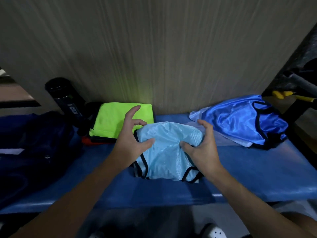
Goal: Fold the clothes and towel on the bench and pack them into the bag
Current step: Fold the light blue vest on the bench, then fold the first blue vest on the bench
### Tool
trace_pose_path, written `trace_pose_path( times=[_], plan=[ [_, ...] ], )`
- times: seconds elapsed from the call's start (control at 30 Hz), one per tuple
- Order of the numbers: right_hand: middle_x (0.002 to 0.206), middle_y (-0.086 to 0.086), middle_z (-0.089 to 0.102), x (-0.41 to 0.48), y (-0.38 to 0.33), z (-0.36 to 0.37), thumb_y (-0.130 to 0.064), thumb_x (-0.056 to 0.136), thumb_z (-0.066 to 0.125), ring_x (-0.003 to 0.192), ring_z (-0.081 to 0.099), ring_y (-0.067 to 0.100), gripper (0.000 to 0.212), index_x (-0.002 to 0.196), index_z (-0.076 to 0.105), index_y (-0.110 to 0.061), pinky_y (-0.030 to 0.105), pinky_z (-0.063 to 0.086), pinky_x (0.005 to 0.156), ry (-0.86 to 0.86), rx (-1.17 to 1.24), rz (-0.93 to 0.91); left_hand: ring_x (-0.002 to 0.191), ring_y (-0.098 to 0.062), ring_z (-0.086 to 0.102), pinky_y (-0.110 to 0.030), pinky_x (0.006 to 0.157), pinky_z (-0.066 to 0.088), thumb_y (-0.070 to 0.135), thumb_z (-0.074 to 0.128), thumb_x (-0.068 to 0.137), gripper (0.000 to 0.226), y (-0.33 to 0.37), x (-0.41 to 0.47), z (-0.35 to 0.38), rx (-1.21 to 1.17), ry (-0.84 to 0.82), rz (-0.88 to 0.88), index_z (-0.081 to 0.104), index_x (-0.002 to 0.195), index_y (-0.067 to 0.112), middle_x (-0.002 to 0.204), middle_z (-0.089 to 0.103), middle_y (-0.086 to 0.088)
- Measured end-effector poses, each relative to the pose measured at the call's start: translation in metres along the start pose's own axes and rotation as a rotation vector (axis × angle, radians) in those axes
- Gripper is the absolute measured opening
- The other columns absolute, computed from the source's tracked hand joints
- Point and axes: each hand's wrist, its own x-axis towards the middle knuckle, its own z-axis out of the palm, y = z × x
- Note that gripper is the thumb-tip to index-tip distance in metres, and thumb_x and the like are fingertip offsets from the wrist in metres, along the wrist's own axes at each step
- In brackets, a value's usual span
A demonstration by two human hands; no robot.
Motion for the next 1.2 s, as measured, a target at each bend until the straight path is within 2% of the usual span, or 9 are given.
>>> trace_pose_path(
  times=[0.17, 0.33, 0.47, 0.57, 0.63, 0.73, 0.87, 1.03, 1.2],
  plan=[
    [0.113, -0.007, 0.056, 0.048, -0.027, 0.072, -0.005, 0.076, 0.08, 0.093, 0.062, 0.006, 0.075, 0.131, 0.036, -0.029, 0.021, 0.055, 0.077, -0.026, 0.056, -0.028, 0.098, 0.011, 0.055, -0.004, 0.079, 0.04, 0.002, 0.082, 0.074, 0.094, 0.0, 0.05, -0.068, 0.077, 0.097, 0.06, 0.029, 0.141, 0.042, 0.118, 0.056, -0.002],
    [0.107, -0.004, 0.06, 0.104, -0.031, 0.136, -0.007, 0.078, 0.08, 0.086, 0.065, 0.006, 0.072, 0.127, 0.035, -0.032, 0.016, 0.054, 0.064, -0.071, 0.149, -0.006, 0.123, -0.008, 0.046, -0.025, 0.102, 0.038, 0.015, 0.074, 0.082, 0.078, -0.016, 0.103, -0.117, 0.414, 0.137, 0.058, 0.034, 0.145, 0.036, 0.138, 0.041, 0.004],
    [0.111, -0.006, 0.055, 0.125, -0.008, 0.157, -0.005, 0.078, 0.079, 0.09, 0.057, 0.002, 0.083, 0.142, 0.028, -0.022, 0.01, 0.05, 0.071, -0.197, -0.143, -0.02, 0.111, -0.027, 0.059, -0.042, 0.095, 0.038, 0.038, 0.045, 0.081, 0.048, -0.049, 0.108, -0.102, 1.143, -0.027, 0.28, 0.067, 0.118, 0.017, 0.125, 0.06, -0.007],
    [0.137, 0.001, 0.041, 0.131, 0.007, 0.15, -0.035, 0.075, 0.08, 0.124, 0.043, 0.021, 0.09, 0.146, 0.025, -0.027, 0.04, 0.038, 0.105, -0.193, -0.694, -0.077, 0.114, -0.025, 0.063, -0.04, 0.104, 0.036, 0.042, 0.039, 0.086, 0.054, -0.075, 0.098, -0.093, 1.159, -0.199, 0.271, 0.072, 0.113, 0.009, 0.122, 0.067, -0.011],
    [0.146, 0.003, 0.032, 0.129, 0.006, 0.145, -0.048, 0.078, 0.07, 0.136, 0.028, 0.024, 0.077, 0.144, 0.036, -0.025, 0.043, 0.023, 0.112, -0.131, -0.952, -0.295, 0.122, -0.027, 0.059, -0.043, 0.107, 0.041, 0.046, 0.04, 0.09, 0.058, -0.086, 0.093, -0.094, 1.137, -0.22, 0.264, 0.068, 0.123, 0.008, 0.131, 0.062, -0.014],
    [0.16, 0.004, 0.024, 0.119, -0.005, 0.152, -0.056, 0.09, 0.04, 0.15, 0.012, 0.018, 0.069, 0.147, 0.042, -0.017, 0.036, 0.006, 0.121, -0.27, -0.841, -0.636, 0.133, -0.03, 0.051, -0.048, 0.11, 0.04, 0.056, 0.037, 0.092, 0.066, -0.091, 0.089, -0.095, 1.133, -0.259, 0.225, 0.06, 0.135, 0.011, 0.142, 0.054, -0.016],
    [0.165, -0.004, -0.009, 0.109, 0.013, 0.161, -0.071, 0.084, 0.004, 0.147, -0.021, 0.008, 0.084, 0.157, 0.008, -0.027, 0.036, -0.015, 0.12, -0.576, -1.012, -0.51, 0.139, -0.034, 0.044, -0.048, 0.114, 0.035, 0.059, 0.036, 0.091, 0.071, -0.097, 0.086, -0.099, 1.132, -0.281, 0.207, 0.052, 0.142, 0.013, 0.148, 0.047, -0.02],
    [0.161, -0.007, -0.025, 0.11, 0.032, 0.159, -0.07, 0.088, 0.006, 0.145, -0.03, 0.011, 0.076, 0.155, -0.006, -0.036, 0.043, -0.017, 0.119, -0.616, -1.138, -0.387, 0.153, -0.025, 0.008, -0.031, 0.119, -0.004, 0.068, 0.016, 0.085, 0.088, -0.107, 0.084, -0.1, 1.129, -0.304, 0.152, 0.02, 0.158, 0.02, 0.165, 0.012, -0.015],
    [0.161, -0.005, -0.025, 0.111, 0.033, 0.161, -0.069, 0.093, 0.014, 0.146, -0.028, 0.012, 0.068, 0.153, -0.006, -0.045, 0.046, -0.015, 0.119, -0.61, -1.111, -0.316, 0.153, -0.016, -0.009, -0.029, 0.12, -0.008, 0.074, 0.006, 0.076, 0.094, -0.107, 0.089, -0.1, 1.091, -0.356, 0.025, 0.0, 0.158, 0.028, 0.167, -0.005, -0.006]
  ],
)
